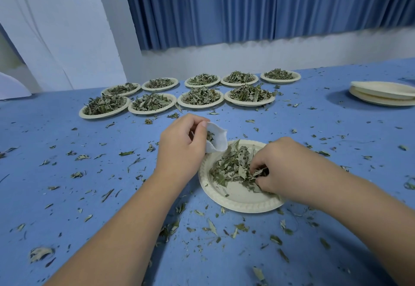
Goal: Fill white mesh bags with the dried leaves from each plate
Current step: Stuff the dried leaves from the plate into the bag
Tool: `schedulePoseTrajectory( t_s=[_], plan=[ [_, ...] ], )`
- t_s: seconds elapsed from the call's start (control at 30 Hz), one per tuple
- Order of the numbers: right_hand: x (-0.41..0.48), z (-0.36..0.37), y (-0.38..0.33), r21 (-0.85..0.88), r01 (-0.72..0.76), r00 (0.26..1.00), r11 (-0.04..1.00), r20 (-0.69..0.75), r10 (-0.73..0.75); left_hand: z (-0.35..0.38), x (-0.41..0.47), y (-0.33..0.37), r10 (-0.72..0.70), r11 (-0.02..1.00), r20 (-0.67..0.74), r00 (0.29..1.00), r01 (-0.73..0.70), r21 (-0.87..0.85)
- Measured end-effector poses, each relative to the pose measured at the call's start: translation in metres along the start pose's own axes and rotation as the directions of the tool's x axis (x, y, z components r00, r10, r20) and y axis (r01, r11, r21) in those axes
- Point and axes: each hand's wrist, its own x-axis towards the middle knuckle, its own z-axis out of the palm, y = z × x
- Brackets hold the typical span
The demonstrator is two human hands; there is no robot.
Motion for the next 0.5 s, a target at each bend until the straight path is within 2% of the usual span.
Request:
schedulePoseTrajectory(
  t_s=[0.27,0.5],
  plan=[
    [-0.004,-0.016,0.013,0.288,-0.033,0.994,0.957,-0.09,0.062,-0.001,0.0,0.001,0.002,1.0,-0.028,1.0,-0.002,0.009],
    [-0.008,-0.03,0.018,0.58,-0.013,0.993,0.814,-0.09,0.079,-0.004,0.001,0.005,0.024,0.999,-0.022,0.999,-0.024,0.03]
  ],
)
